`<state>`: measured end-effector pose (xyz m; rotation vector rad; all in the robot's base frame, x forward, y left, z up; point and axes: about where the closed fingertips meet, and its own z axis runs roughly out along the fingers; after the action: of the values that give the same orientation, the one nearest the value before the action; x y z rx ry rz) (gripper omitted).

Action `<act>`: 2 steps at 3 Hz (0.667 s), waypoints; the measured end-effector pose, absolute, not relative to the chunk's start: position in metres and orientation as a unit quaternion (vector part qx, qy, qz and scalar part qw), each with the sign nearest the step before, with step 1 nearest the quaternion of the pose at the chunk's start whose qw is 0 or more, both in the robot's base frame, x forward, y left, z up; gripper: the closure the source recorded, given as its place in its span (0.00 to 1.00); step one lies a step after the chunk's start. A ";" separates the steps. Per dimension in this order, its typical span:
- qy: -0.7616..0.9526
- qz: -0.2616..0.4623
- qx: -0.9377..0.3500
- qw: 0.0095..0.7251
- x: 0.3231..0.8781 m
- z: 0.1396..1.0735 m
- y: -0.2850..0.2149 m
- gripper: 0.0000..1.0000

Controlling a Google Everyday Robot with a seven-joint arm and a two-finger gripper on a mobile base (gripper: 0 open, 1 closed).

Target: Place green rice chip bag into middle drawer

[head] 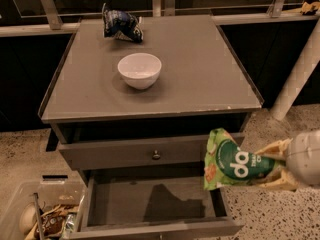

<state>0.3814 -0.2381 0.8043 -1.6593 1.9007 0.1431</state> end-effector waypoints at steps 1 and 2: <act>0.722 0.065 -0.628 0.284 0.367 0.772 -0.230 1.00; 0.722 0.067 -0.628 0.283 0.366 0.772 -0.230 1.00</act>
Offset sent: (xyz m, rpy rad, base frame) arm -0.0127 0.0070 -0.0321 -0.0100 0.0391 0.0021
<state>0.3664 -0.2298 0.7720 -1.6814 1.9325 0.1784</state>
